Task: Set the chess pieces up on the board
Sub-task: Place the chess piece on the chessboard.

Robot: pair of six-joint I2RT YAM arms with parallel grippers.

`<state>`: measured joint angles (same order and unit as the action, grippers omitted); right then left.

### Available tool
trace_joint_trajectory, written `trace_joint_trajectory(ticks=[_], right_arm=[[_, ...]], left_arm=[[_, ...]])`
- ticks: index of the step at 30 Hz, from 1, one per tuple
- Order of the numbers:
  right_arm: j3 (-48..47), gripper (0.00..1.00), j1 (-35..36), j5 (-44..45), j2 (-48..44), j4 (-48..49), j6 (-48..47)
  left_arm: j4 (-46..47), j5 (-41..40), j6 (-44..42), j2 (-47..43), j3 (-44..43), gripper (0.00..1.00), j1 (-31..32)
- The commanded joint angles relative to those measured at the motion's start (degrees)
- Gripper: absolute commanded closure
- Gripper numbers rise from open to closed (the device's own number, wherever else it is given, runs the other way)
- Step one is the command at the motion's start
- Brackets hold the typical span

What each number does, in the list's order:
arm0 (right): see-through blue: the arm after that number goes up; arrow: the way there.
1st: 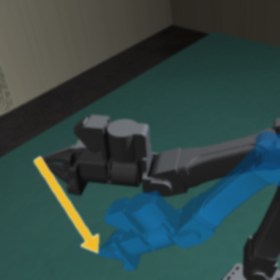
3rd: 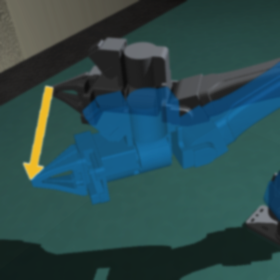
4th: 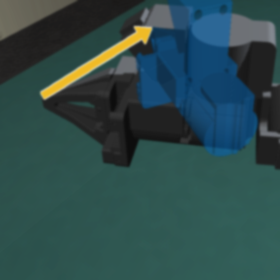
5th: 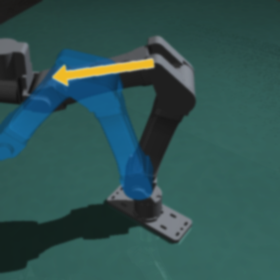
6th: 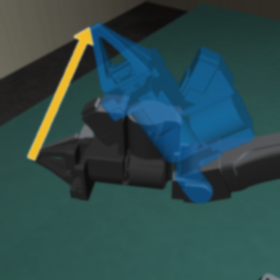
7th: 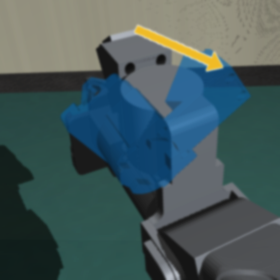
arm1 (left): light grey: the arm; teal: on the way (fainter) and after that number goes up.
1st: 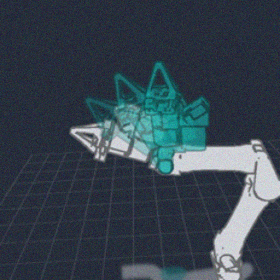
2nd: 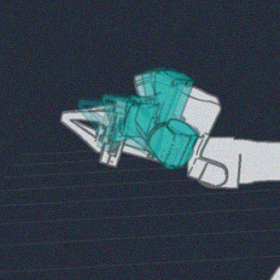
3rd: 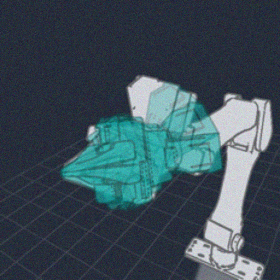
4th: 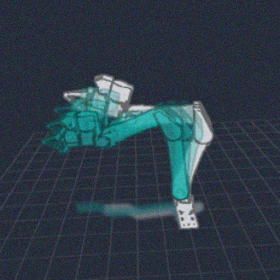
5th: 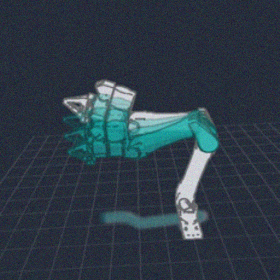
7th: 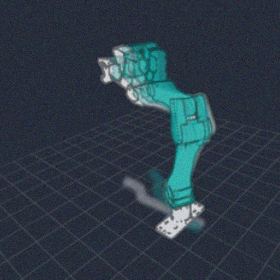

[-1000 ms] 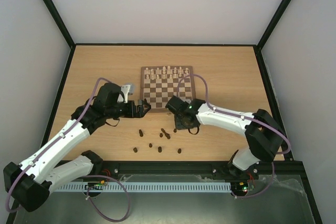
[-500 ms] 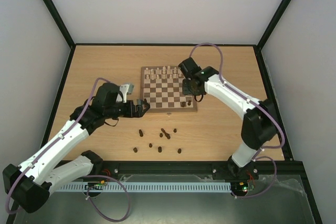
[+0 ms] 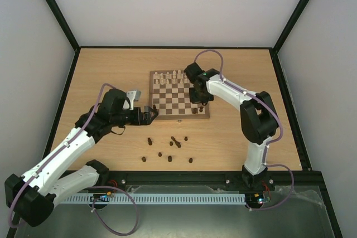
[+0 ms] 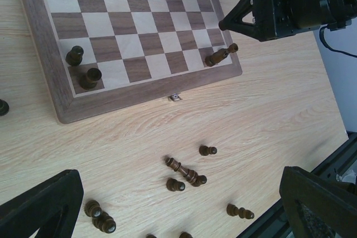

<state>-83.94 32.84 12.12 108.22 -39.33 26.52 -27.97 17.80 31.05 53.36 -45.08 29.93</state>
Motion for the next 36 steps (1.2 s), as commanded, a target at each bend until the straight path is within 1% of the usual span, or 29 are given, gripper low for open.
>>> trace_joint_trajectory(ticks=[1, 9, 15, 32, 36], right_arm=[[-1.76, 0.92, -0.25, 0.20, 2.37, -3.11, -1.46], [-1.16, 0.91, -0.47, 0.95, 3.33, -3.34, -1.65], [-0.55, 0.89, -0.50, 0.98, 3.44, -3.43, -1.57], [1.81, 0.88, -1.06, 0.86, 3.44, -2.61, -1.84], [1.77, 0.85, -1.11, 0.59, 3.42, -2.48, -1.91]], left_arm=[[0.39, 0.47, -0.55, 0.01, 0.52, 0.01, -0.40], [0.62, 0.57, -0.55, 0.31, 0.88, 0.00, -0.67], [0.57, 0.78, -0.64, 0.25, 1.04, 0.01, -0.75], [0.61, 1.17, -0.39, -0.08, 1.30, 0.01, -0.85], [0.63, 1.14, -0.27, -0.15, 1.31, 0.01, -0.84]])
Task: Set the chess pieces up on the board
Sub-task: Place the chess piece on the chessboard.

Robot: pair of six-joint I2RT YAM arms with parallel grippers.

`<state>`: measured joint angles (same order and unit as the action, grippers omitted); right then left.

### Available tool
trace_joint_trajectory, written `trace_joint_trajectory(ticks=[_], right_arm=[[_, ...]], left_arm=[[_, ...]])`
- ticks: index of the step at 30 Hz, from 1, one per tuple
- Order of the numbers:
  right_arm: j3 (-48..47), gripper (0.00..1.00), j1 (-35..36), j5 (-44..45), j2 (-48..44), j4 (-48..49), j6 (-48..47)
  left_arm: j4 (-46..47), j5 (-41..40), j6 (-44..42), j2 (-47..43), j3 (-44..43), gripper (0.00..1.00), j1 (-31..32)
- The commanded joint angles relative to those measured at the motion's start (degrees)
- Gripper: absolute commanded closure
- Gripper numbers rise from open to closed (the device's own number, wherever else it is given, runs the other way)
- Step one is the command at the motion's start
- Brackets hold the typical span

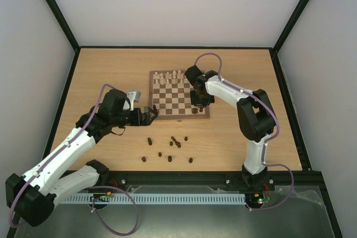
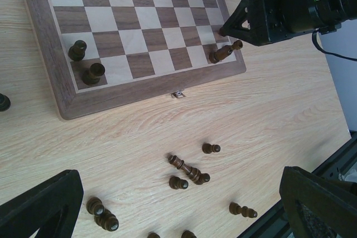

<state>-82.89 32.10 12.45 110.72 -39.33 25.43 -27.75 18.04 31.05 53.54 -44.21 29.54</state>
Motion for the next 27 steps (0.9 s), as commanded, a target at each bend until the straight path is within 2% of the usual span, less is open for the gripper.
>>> trace_joint_trajectory(ticks=[1, 14, 17, 25, 27], right_arm=[[0.68, 0.83, -0.37, 0.17, 0.90, -2.50, -0.89], [0.32, 0.72, -0.37, -0.40, -0.96, -2.32, -1.37], [0.24, 0.71, -0.37, 0.65, -3.06, -2.36, -1.26], [0.72, 0.57, -0.30, 1.43, -11.18, -3.90, -1.00], [2.35, 0.56, -0.09, 0.08, -14.52, -4.31, -1.08]], left_arm=[[0.48, 0.89, -0.21, -0.26, 0.37, 0.00, -0.46], [0.68, 0.85, 0.17, -0.21, 0.53, 0.00, -0.45], [0.47, 0.73, 0.31, -0.36, 0.22, 0.01, -0.45], [-0.33, -0.33, 0.42, -1.03, -1.27, 0.00, -0.45], [-0.38, -0.65, 0.50, -1.55, -1.55, 0.01, -0.51]])
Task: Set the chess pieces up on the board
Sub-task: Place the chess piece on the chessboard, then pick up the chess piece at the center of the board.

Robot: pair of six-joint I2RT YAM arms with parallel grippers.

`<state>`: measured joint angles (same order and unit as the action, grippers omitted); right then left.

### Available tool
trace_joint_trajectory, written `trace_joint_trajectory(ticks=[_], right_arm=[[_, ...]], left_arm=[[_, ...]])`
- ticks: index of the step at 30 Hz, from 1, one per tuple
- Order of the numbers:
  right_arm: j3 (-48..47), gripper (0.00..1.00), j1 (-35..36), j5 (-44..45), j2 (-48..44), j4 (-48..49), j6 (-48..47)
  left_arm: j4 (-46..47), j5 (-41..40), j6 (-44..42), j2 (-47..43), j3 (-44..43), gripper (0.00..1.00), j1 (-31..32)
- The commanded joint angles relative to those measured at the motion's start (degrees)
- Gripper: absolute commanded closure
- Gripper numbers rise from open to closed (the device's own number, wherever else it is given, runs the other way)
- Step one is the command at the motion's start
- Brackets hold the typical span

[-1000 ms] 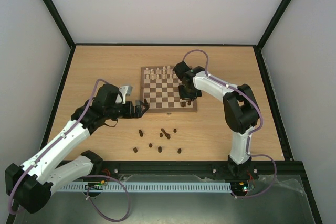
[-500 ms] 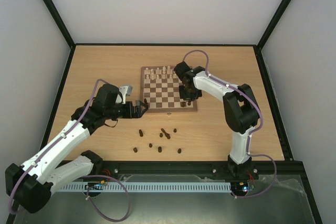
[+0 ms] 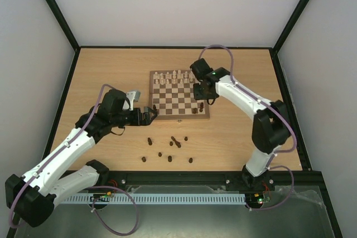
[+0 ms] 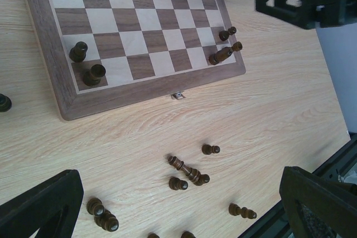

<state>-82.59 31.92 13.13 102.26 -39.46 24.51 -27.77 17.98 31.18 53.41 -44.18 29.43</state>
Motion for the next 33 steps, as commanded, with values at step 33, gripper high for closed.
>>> trace_joint_trajectory(ticks=[33], right_arm=[[20.63, 0.72, 22.34, -10.49, -3.86, 5.85, 8.18]], left_arm=[[-0.60, -2.55, 1.68, -6.92, 2.50, 0.00, -0.73]])
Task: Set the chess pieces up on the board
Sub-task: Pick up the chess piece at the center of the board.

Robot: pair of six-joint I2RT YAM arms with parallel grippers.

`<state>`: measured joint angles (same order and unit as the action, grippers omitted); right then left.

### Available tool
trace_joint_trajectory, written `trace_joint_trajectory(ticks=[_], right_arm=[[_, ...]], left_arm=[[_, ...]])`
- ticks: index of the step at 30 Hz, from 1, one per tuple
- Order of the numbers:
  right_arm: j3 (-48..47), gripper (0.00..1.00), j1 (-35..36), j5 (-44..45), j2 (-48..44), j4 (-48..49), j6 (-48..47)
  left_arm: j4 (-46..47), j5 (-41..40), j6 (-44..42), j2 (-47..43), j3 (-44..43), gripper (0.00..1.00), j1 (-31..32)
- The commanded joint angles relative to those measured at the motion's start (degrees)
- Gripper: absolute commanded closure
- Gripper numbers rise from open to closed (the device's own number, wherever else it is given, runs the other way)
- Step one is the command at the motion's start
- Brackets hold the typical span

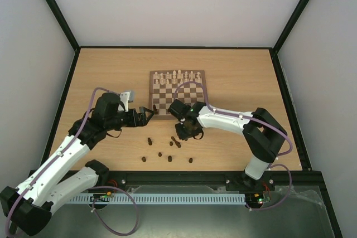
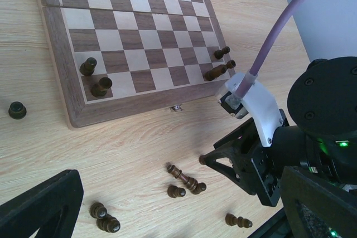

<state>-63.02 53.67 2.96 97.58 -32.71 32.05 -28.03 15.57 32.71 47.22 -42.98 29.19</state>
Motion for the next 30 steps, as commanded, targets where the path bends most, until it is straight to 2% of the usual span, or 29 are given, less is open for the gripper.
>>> trace_joint_trajectory(ticks=[1, 9, 18, 22, 26, 30], right_arm=[[1.23, 0.72, 0.63, -0.41, 0.81, -0.85, 0.69], [3.16, 0.74, 0.90, -1.13, 0.76, -0.09, 0.97], [2.36, 0.91, 1.01, -0.26, 1.01, 0.08, 0.91], [1.27, 0.94, 1.08, 0.97, 0.52, -1.03, 0.78], [-3.32, 0.94, 0.96, 4.97, -1.85, -5.76, -0.07], [-12.06, 0.94, -1.20, 9.43, -3.35, -11.63, -2.14]], left_arm=[[-0.21, -0.12, 0.12, -0.75, 1.37, 0.00, -0.46], [0.43, 0.40, 0.33, -0.56, 2.02, 0.01, -0.46], [0.68, 0.51, 0.34, -0.52, 2.38, 0.01, -0.45], [0.62, 0.47, 0.23, -0.61, 2.52, 0.00, -0.49], [0.69, 0.59, 0.04, -0.35, 2.23, 0.01, -0.46], [1.12, 0.73, -0.14, 0.16, 2.20, 0.00, -0.53]])
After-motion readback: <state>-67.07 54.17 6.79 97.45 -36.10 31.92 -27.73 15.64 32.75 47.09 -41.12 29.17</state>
